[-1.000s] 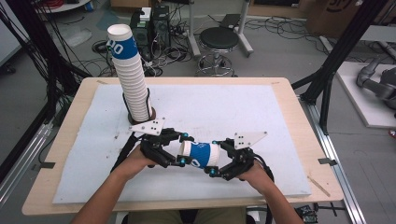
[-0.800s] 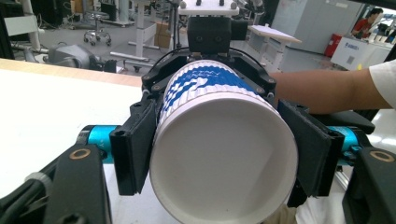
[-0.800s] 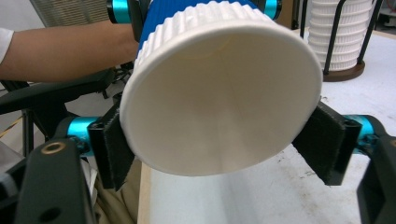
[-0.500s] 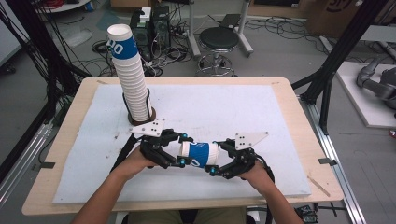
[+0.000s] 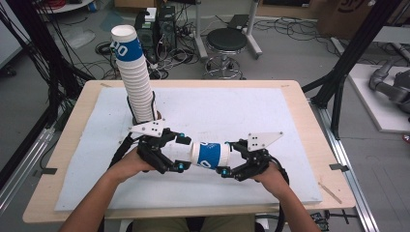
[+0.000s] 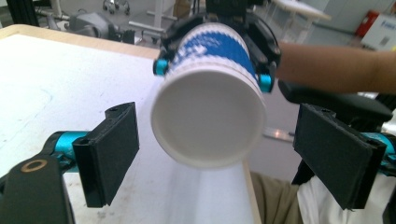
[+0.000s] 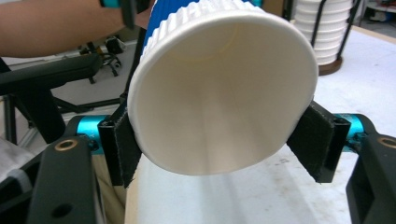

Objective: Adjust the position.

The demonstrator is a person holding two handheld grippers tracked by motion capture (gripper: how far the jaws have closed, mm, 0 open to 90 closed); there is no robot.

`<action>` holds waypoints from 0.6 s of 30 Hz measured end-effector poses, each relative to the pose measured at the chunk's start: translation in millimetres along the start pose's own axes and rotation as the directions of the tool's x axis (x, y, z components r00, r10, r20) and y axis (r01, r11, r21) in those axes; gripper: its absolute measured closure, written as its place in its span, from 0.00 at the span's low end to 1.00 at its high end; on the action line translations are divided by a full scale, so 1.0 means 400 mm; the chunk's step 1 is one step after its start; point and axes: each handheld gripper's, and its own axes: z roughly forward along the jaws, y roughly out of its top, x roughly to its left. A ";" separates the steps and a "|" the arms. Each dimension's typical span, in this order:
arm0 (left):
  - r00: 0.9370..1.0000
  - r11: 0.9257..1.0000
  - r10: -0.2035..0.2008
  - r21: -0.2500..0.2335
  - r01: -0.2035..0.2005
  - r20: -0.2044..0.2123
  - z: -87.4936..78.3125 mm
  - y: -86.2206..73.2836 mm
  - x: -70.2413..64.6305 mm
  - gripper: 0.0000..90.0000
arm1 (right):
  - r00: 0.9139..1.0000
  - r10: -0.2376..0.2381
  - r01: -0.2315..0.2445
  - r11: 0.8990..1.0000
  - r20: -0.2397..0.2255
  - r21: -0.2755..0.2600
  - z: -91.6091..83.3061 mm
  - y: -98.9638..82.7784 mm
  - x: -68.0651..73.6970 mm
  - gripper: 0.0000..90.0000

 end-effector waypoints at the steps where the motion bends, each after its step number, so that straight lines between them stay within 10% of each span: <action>1: 1.000 1.000 0.003 0.007 -0.003 -0.005 -0.002 0.002 -0.002 0.16 | 1.000 -0.004 0.004 1.000 0.006 0.011 -0.003 0.005 -0.002 0.30; 18: 0.998 0.987 0.054 0.156 -0.048 -0.036 -0.002 0.045 -0.010 0.16 | 0.994 -0.106 0.102 0.954 -0.002 0.282 0.038 0.075 0.001 0.30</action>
